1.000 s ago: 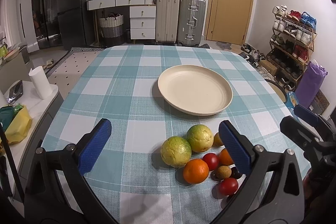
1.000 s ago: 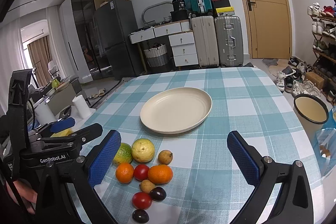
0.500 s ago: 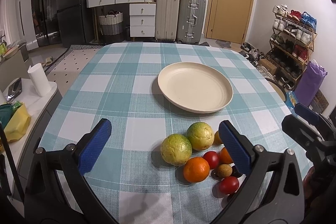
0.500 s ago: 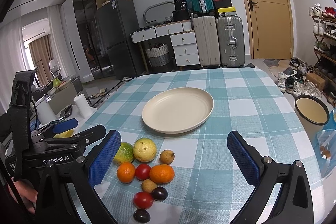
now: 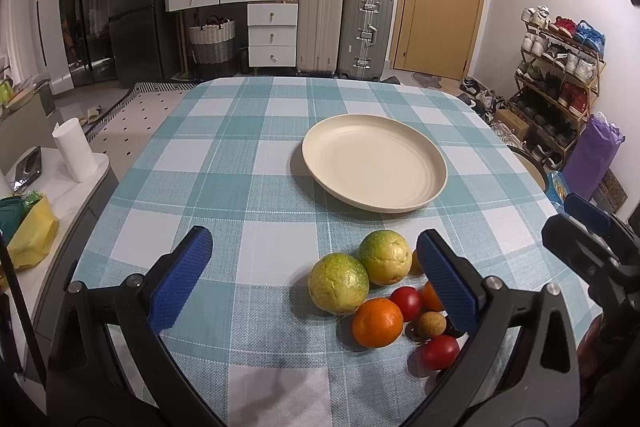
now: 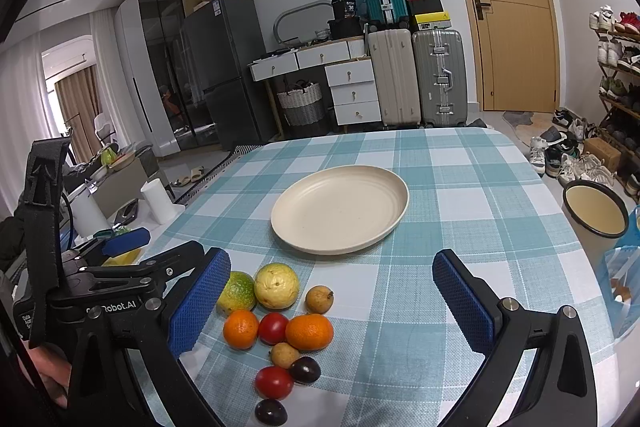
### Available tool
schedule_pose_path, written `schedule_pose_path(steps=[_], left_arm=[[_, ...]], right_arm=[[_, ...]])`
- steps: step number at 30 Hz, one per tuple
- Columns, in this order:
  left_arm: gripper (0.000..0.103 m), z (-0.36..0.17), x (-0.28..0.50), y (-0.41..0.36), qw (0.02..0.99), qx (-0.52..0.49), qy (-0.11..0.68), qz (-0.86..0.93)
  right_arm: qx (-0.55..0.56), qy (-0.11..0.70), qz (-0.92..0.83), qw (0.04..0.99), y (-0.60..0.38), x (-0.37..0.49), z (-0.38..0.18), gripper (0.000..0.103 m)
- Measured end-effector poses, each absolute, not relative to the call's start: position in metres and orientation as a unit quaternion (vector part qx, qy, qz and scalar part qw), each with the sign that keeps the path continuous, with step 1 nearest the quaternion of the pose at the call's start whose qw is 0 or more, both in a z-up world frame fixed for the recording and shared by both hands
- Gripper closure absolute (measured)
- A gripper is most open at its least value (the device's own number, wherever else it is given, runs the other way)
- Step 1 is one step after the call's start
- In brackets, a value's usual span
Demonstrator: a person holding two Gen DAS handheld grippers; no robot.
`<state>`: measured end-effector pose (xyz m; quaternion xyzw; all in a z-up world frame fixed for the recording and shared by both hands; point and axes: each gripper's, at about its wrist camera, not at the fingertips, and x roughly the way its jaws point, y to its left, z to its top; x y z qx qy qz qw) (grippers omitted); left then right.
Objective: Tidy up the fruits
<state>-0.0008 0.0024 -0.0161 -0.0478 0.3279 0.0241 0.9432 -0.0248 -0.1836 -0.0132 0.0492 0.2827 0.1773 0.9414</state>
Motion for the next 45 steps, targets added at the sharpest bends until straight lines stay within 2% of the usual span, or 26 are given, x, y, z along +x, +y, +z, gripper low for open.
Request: schedule_pose_path(steps=[23,36,45], left_arm=[[0.001,-0.027,0.01,0.011,0.935,-0.061,0.348,0.016],[0.001,-0.056,0.032,0.03,0.902,-0.139,0.405,-0.055],[0.011,-0.084,0.047,0.04,0.877,-0.183,0.434,-0.095]], right_arm=[[0.054,0.293,0.179,0.938,-0.184,-0.019,-0.017,0.0],[0.057,0.307,0.18,0.933,-0.184,-0.009,-0.026,0.0],[0.06,0.326,0.178,0.927,-0.182,0.006,-0.038,0.0]])
